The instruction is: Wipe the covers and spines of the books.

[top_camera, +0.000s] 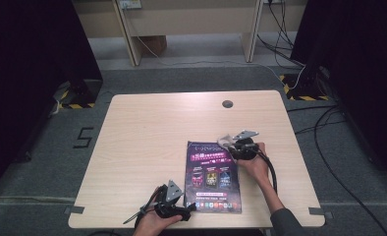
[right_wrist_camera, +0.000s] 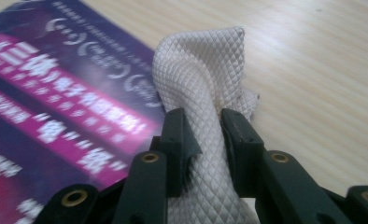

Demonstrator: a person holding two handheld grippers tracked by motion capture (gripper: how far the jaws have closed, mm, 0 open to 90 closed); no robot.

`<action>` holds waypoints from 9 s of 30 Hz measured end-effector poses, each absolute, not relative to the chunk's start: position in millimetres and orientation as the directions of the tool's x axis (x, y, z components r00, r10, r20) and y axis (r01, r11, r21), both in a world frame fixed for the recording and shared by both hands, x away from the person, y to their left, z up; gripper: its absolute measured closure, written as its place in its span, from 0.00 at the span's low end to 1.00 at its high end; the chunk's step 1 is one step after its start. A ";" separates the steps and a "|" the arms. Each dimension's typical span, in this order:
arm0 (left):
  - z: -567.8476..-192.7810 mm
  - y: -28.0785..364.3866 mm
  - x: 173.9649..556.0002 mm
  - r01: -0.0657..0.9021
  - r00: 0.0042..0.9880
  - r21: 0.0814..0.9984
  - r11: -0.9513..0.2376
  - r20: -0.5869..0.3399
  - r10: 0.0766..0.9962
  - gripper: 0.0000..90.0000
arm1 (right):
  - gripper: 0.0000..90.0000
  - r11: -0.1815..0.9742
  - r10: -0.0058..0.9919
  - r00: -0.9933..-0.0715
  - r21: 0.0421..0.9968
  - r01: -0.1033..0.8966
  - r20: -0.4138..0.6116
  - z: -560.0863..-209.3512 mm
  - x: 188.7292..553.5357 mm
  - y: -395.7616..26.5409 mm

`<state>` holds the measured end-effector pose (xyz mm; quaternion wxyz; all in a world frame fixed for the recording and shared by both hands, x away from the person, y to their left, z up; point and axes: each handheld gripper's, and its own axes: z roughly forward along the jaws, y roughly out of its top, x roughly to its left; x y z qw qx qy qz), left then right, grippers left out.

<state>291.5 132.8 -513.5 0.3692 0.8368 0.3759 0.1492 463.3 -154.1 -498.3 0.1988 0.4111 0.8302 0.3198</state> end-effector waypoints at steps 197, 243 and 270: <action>-514.2 133.2 291.1 0.506 0.677 0.735 -0.451 -0.013 0.736 0.16 | 0.77 0.578 0.631 -0.776 0.680 0.451 -0.021 -498.8 421.7 -71.1; -514.4 133.3 291.0 0.504 0.677 0.738 -0.449 -0.014 0.736 0.16 | 0.82 0.588 0.594 -0.804 0.694 0.415 -0.024 -498.1 414.0 -53.4; -509.3 143.9 284.2 0.515 0.681 0.731 -0.448 -0.031 0.732 0.24 | 0.81 0.578 0.639 -0.768 0.687 0.440 -0.046 -497.2 397.7 -80.4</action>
